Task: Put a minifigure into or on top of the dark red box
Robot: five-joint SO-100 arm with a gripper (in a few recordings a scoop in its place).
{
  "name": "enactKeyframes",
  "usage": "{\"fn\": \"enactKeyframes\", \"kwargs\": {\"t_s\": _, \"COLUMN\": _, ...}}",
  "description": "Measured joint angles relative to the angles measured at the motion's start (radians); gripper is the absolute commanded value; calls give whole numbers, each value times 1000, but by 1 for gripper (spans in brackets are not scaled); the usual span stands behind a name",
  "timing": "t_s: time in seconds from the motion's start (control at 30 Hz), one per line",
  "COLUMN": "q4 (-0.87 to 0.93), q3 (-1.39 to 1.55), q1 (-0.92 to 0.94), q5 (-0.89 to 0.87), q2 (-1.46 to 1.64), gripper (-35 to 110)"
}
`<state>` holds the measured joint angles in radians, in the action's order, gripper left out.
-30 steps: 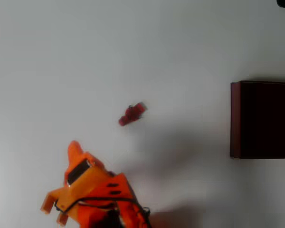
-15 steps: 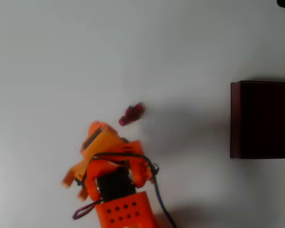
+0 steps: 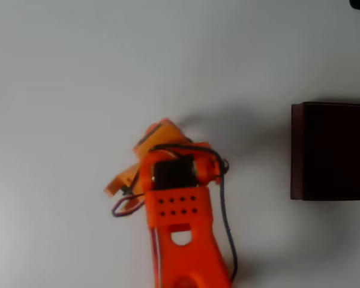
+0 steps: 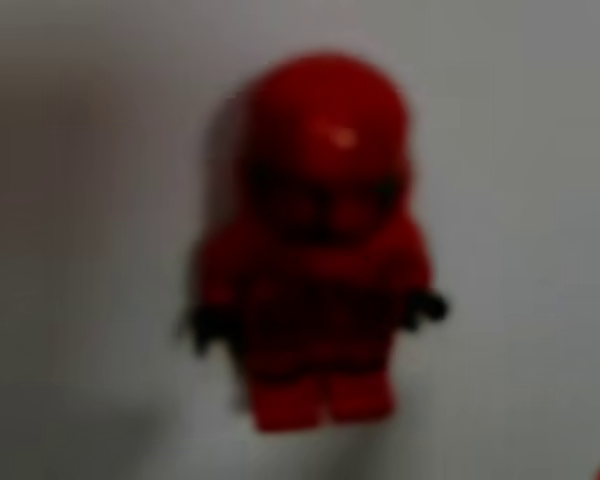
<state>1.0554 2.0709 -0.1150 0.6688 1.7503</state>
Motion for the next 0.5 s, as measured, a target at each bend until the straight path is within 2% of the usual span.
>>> {"fn": "enactKeyframes", "kwargs": {"t_s": 0.5, "q4": -94, "q3": 0, "q1": 29, "q5": -12, "q2": -60, "gripper": 16}}
